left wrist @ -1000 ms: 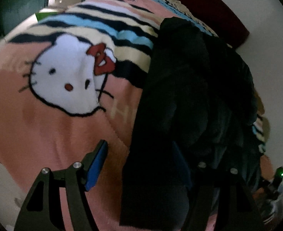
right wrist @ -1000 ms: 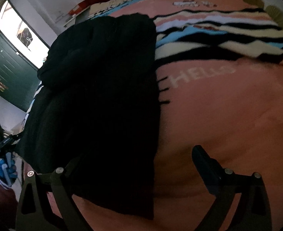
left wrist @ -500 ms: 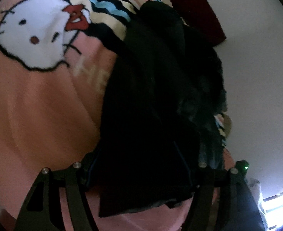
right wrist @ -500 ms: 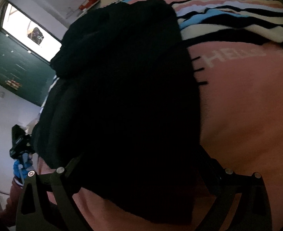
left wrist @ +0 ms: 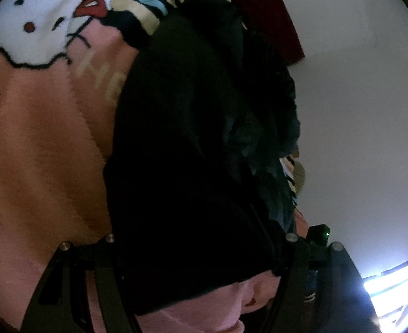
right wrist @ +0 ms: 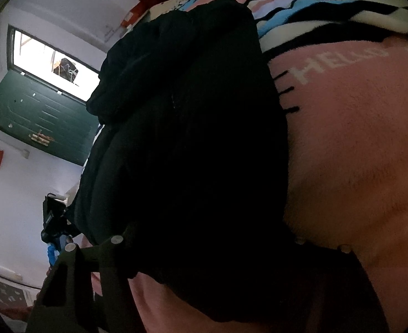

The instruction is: Fold large clothes

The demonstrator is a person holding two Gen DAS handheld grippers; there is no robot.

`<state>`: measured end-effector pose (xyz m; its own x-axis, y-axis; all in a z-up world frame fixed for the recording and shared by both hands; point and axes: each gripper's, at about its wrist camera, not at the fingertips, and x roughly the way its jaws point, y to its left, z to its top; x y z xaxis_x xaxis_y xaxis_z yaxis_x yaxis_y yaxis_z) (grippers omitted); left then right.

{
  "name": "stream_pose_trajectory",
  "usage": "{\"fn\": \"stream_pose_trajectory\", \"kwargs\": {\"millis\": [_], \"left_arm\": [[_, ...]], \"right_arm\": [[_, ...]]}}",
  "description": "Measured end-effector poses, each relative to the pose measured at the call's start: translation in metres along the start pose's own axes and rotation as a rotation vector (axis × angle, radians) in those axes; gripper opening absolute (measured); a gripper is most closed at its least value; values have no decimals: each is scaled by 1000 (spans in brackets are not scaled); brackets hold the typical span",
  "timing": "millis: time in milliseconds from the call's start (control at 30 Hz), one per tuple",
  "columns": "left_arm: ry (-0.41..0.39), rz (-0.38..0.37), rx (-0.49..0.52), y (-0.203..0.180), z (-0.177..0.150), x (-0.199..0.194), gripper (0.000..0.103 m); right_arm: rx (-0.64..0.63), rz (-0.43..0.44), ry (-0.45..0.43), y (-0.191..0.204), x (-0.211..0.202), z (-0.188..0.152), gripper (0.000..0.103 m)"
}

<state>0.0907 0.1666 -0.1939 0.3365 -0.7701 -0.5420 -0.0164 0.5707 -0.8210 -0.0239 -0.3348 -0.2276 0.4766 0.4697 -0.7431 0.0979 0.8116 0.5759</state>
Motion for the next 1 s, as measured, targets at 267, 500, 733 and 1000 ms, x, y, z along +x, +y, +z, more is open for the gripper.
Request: {"fn": "stream_pose_trajectory", "kwargs": {"millis": [267,500,733,1000], "left_arm": [[48,42,67,-23,-8,22,51],[42,44,156,-56,-9,21,23],[-16,-94,214,-111,25,-7,20],[-105,-237,186,-154,98,-23,21]], "right_arm": [[-6,23,27,-2,9,-6,53],[-32,78,10,11,2,-3,20],[-41,209,-85,32,-30,26,18],[-2,331,-224,51,-63,103,18]]}}
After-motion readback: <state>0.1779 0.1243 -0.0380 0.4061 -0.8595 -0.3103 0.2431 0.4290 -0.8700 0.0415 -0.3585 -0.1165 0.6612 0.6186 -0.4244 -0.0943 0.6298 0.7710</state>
